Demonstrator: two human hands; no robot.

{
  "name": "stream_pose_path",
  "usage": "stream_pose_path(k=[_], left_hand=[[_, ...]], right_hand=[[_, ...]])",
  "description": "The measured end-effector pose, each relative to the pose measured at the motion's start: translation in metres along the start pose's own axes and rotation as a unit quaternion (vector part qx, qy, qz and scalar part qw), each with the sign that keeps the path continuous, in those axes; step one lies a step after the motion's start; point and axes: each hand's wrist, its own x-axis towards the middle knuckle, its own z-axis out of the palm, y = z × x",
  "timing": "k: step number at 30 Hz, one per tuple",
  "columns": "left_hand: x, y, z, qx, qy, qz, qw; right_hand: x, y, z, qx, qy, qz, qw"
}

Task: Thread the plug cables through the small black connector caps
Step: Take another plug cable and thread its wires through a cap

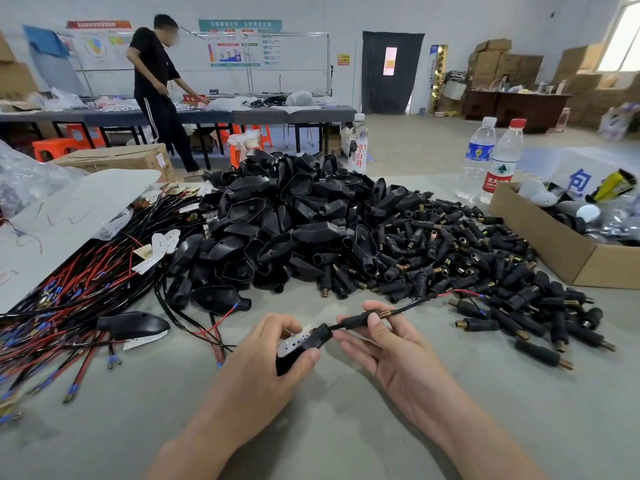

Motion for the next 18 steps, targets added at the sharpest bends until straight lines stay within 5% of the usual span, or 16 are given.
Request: stream_pose_path(k=[18], left_hand=[[0.0038, 0.0023, 0.0084, -0.105, -0.003, -0.069, 0.992]], right_hand=[[0.0003, -0.0051, -0.0028, 0.014, 0.012, 0.019, 1.000]])
